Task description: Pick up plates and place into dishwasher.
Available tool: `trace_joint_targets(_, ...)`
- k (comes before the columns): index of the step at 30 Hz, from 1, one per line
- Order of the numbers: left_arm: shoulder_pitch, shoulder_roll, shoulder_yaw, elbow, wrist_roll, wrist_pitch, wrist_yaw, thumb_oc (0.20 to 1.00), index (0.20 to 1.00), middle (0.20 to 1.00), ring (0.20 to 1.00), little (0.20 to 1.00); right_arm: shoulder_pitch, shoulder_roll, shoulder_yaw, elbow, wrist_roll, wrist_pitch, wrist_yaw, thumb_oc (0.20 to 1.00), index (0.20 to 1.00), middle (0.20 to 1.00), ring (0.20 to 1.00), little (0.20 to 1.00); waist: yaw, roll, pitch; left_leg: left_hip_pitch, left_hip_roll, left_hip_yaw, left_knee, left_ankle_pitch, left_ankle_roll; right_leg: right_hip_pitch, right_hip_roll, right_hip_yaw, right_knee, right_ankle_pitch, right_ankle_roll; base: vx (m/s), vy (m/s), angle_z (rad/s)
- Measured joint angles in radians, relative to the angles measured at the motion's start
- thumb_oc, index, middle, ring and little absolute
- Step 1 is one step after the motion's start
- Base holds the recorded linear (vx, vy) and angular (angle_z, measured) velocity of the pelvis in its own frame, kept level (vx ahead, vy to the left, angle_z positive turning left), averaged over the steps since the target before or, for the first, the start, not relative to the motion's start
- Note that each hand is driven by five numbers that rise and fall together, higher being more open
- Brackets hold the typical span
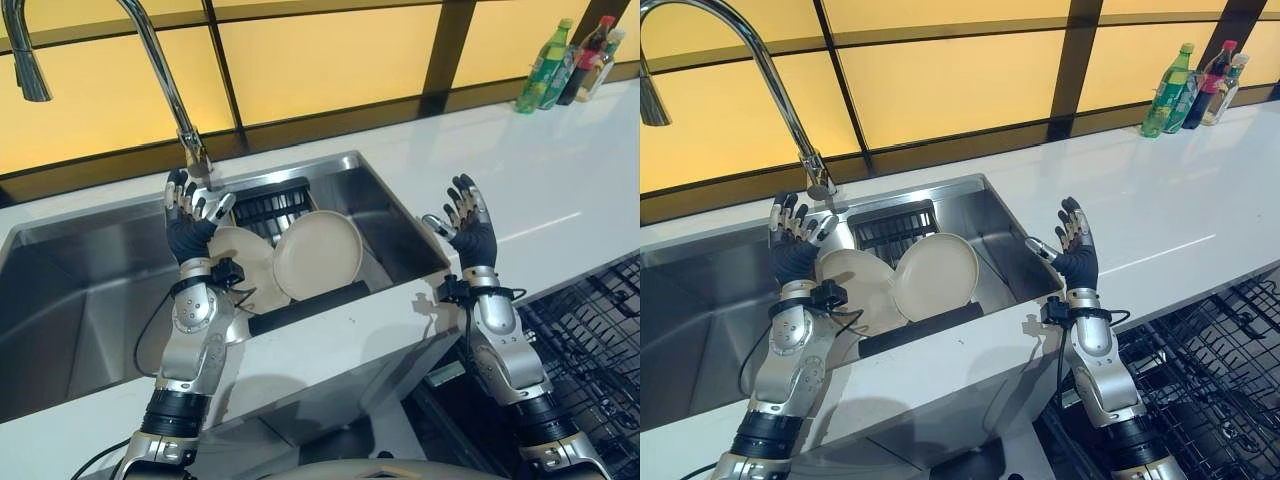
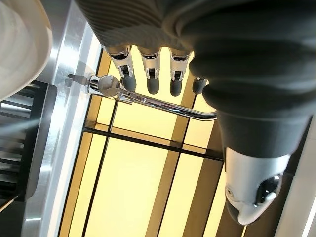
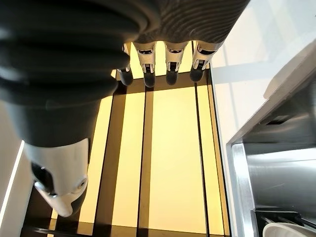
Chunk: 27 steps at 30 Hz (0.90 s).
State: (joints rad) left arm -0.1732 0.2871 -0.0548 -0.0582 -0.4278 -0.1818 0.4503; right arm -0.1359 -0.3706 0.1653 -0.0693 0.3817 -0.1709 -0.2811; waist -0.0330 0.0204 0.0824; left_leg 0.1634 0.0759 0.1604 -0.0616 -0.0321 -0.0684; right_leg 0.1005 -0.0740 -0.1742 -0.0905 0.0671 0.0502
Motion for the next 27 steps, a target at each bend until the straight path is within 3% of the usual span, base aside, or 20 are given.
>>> trace_joint_targets(15, 0.001, 0.009, 0.02, 0.0, 0.005, 0.001, -0.097, 1.0, 1.0, 1.0, 1.0, 1.0, 0.0, 0.0, 0.002, -0.001, -0.017, 0.004, 0.003, 1.0, 1.0, 1.0, 1.0, 1.0, -0.003, 0.004, -0.002, 0.014, -0.001, 0.001, -0.005, 0.001, 0.001, 0.005, -0.001, 0.0, 0.0, -0.001, 0.0, 0.0, 0.0, 0.0)
trace_joint_targets(27, 0.0, 0.1, 0.015, 0.001, 0.098, 0.03, -0.293, 1.0, 1.0, 1.0, 1.0, 1.0, 0.001, 0.0, 0.002, -0.002, -0.018, 0.024, 0.005, 1.0, 1.0, 1.0, 1.0, 1.0, -0.012, 0.027, -0.017, 0.03, -0.002, 0.015, -0.024, 0.007, 0.002, 0.006, 0.0, 0.01, 0.0, -0.001, 0.001, 0.04, 0.011, -0.02)
